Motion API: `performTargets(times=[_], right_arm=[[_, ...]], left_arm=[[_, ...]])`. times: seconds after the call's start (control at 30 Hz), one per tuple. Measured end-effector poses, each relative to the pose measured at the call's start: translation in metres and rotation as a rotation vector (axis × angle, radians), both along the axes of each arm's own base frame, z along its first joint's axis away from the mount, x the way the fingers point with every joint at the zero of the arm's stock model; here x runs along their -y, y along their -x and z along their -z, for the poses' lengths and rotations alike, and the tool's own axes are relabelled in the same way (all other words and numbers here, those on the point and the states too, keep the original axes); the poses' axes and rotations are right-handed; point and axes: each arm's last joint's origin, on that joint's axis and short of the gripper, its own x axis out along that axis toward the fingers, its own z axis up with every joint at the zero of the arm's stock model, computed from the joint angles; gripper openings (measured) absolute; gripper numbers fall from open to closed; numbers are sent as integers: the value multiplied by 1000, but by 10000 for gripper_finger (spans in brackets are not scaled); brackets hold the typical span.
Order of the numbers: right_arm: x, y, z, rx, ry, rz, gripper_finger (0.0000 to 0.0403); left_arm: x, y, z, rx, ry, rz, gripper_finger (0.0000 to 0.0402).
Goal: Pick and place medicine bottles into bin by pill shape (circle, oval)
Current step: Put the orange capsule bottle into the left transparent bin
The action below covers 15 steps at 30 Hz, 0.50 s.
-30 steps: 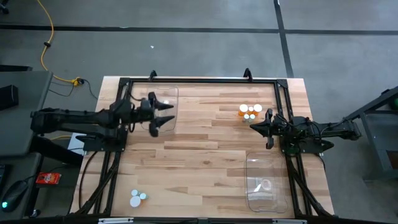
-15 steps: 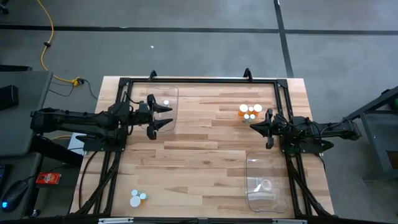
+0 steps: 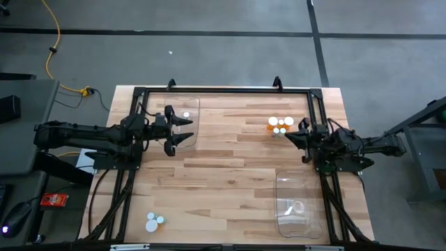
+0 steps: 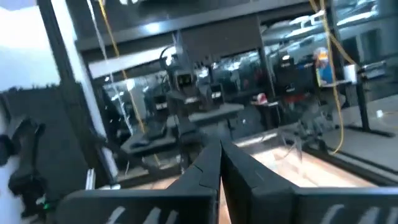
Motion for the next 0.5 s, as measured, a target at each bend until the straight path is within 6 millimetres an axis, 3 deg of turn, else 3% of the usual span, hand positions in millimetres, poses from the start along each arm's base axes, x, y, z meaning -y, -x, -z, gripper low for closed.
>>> performTargets(times=[0.13, 0.27, 0.5], right_arm=[[3, -6, 6, -78, -27, 114, 45], [5, -12, 10, -176, -84, 218, 120], [17, -8, -26, -530, -214, 477, 229]], left_arm=[[0, 0, -1, 12, -3, 0, 216], [0, 0, -1, 13, -3, 0, 216], [0, 0, -1, 14, -4, 0, 216]])
